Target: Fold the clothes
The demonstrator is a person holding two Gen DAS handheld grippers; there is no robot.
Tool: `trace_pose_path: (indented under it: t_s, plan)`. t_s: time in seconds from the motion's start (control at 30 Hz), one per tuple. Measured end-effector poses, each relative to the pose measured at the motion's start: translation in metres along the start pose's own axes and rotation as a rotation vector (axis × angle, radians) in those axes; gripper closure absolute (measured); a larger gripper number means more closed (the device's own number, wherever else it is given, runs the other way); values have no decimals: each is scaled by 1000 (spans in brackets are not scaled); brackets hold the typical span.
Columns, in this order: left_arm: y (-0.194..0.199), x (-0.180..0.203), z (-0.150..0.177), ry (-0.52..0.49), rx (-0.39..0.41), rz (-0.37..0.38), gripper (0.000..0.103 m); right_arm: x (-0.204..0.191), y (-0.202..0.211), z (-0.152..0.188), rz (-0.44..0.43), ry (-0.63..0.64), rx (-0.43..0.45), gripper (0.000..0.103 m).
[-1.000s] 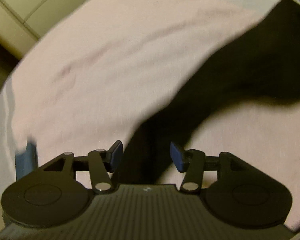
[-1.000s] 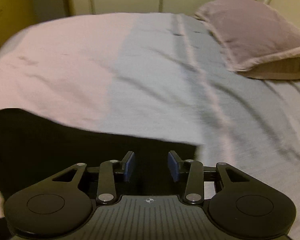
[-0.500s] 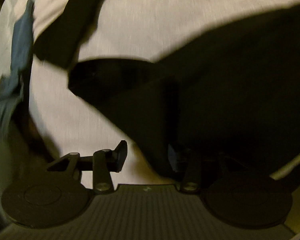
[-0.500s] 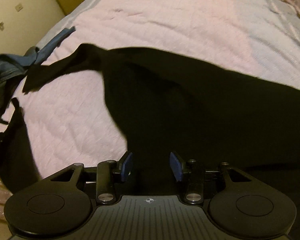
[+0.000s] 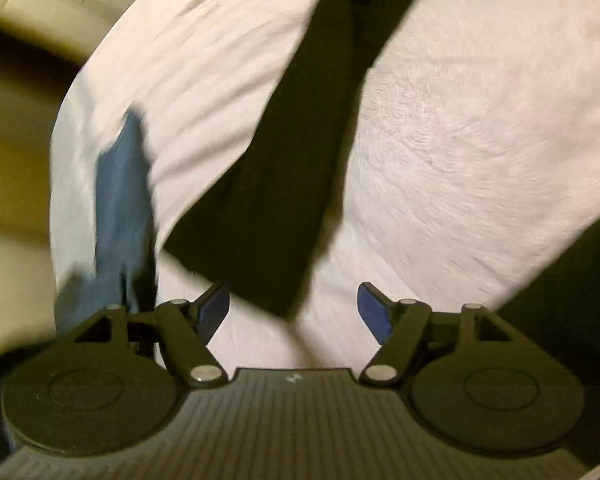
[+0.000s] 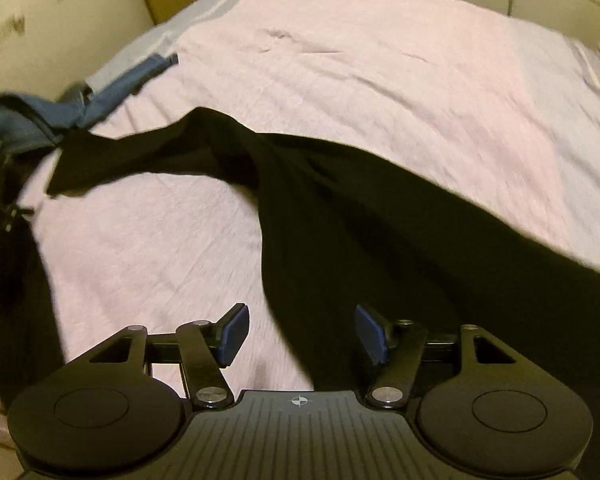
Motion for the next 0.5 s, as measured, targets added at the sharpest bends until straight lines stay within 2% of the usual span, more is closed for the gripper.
trace_pose_path:
  t_s: [0.07,0.13,0.2,0.3,0.33,0.37,0.4,0.5]
  plan:
    - [-31,1,-5,-108,26,15,38,-6,-23,-11,41,57,-13,40]
    - [-62,1,-11,-217,51,31,51,-9,-47,-21,76,95,-29,40]
    - [-68,-14,-7,-252,70,56,99,-13,-72,-29,95,146,-61,40]
    - [-54,-71,-14,-217,161,-39,100,-14,-107,-38,143,247,-122,43]
    - [-49,-90,-16,-204,192,-72,100,-14,-112,-42,160,272,-125,63]
    - [-39,-114,-20,-177,221,-121,100,-14,-115,-47,174,296,-127,92]
    - [-31,-136,-23,-151,245,-164,100,-18,-112,-48,175,312,-121,97]
    - [-10,-167,-26,-160,275,-228,100,-31,-101,-54,178,359,-103,98]
Point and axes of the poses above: each gripper's, at about its wrist camera, not at the fingertips, and y roughly against the way its jaws point, x to its right, z to its underside, the point moved 10 cm from there along -y, roughly the way its jaws point, and after that the axes turned 7 degrees about x, right-handed, at the moved point
